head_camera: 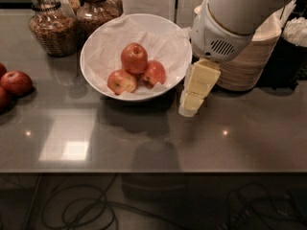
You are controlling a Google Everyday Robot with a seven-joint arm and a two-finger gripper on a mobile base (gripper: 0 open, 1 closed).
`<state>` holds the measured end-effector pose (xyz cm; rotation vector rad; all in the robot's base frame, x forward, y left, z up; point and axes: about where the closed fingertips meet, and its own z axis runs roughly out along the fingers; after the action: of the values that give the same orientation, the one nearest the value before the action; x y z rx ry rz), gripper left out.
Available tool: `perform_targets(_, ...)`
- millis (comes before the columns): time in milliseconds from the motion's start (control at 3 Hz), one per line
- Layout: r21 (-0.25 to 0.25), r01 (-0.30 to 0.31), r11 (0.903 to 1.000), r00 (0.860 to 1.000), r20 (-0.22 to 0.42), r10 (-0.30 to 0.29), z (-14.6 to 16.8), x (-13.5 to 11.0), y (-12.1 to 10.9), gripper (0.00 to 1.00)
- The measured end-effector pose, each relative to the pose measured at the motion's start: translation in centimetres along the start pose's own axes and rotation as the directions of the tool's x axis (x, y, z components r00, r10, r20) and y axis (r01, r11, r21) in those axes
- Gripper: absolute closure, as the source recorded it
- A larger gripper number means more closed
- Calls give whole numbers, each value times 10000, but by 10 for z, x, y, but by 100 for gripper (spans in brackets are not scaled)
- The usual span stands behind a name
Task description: Pick apple from white bowl
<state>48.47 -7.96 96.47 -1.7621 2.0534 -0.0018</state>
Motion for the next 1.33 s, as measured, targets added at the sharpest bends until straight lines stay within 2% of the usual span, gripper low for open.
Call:
perform_targets(333, 456, 107, 9989, 9965, 828, -145, 17, -22, -23, 0)
perform_targets(667, 868, 252, 9959, 9860, 1622, -391, 30, -46, -46, 0)
perform_targets(1000, 806, 435, 9958, 9504, 3040, -661, 51, -76, -75, 0)
perform_targets(1333, 270, 594, 9979, 9161, 3956, -652, 77, -100, -84, 0)
